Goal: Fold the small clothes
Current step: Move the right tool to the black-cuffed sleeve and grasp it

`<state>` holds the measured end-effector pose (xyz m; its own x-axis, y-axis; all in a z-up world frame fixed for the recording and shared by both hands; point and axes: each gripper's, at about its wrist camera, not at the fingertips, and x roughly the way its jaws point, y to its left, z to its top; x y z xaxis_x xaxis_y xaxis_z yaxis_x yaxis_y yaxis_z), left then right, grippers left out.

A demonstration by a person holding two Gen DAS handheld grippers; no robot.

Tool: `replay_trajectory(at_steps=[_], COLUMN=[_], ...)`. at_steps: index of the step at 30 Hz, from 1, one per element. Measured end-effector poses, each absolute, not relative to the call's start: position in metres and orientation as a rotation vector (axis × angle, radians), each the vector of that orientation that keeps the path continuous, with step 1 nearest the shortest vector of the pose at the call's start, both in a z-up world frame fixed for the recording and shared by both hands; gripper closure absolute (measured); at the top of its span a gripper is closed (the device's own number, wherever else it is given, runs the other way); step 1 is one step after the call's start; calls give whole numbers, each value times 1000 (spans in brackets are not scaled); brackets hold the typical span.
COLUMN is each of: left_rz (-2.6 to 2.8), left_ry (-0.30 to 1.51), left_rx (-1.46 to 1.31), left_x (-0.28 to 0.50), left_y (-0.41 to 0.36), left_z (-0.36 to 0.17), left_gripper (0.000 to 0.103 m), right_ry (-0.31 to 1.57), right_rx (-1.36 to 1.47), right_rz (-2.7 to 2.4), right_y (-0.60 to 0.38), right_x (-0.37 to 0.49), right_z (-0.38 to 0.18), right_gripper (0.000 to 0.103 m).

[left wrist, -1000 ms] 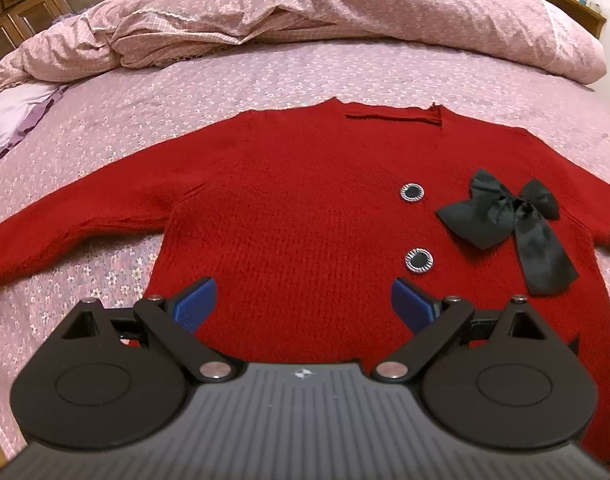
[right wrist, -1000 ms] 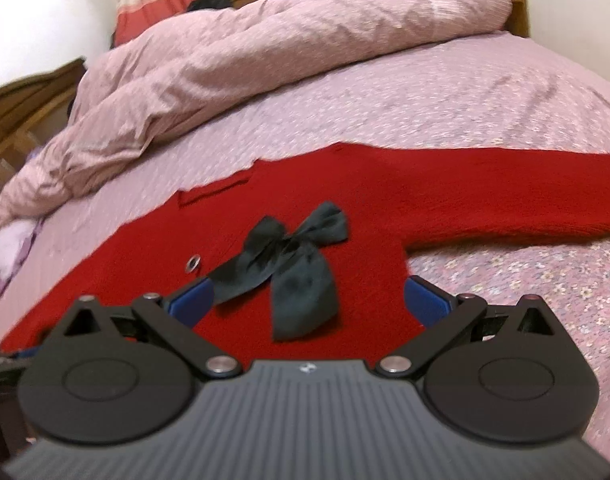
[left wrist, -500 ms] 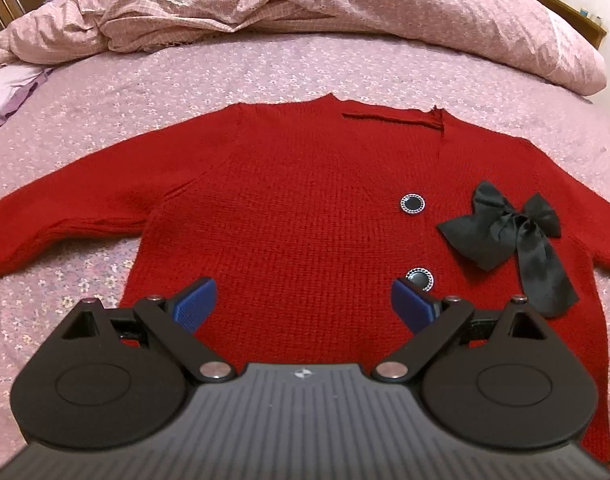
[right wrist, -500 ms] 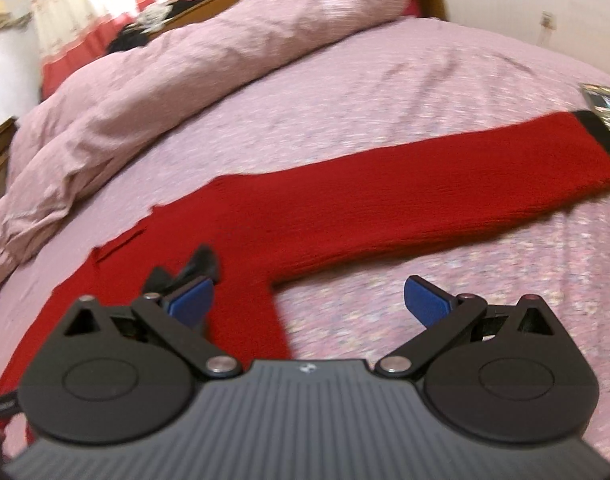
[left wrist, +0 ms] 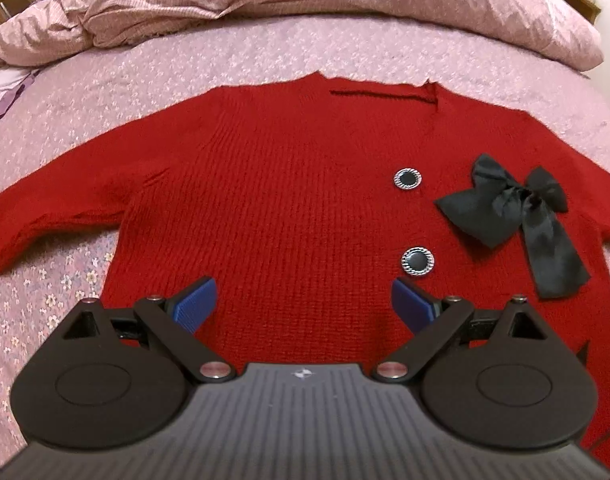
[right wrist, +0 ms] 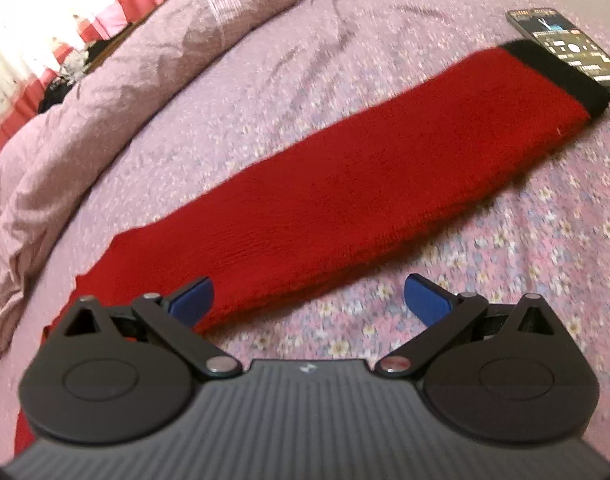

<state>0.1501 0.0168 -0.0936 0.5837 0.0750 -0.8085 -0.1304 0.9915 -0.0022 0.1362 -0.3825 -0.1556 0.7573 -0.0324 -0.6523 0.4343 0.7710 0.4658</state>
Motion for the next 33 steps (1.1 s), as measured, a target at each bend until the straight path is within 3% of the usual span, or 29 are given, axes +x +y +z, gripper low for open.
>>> replay_trajectory(at_steps=[14,23,33], left_rz=[106,144,144], left_ry=[982,980,1006], left_rx=[-57,-61,-83], left_x=[163,167,170], left_y=[10,8,12], left_z=[-114,-125,-128], left_gripper=[7,0,0], right_ry=[472,418,427], right_rx=[711,700,672], right_rz=[-258,-210,-174], right_y=[-407,-414,-416], right_x=[159,167,167], right_z=[-172,-176,-177], right_gripper=[0,0,0])
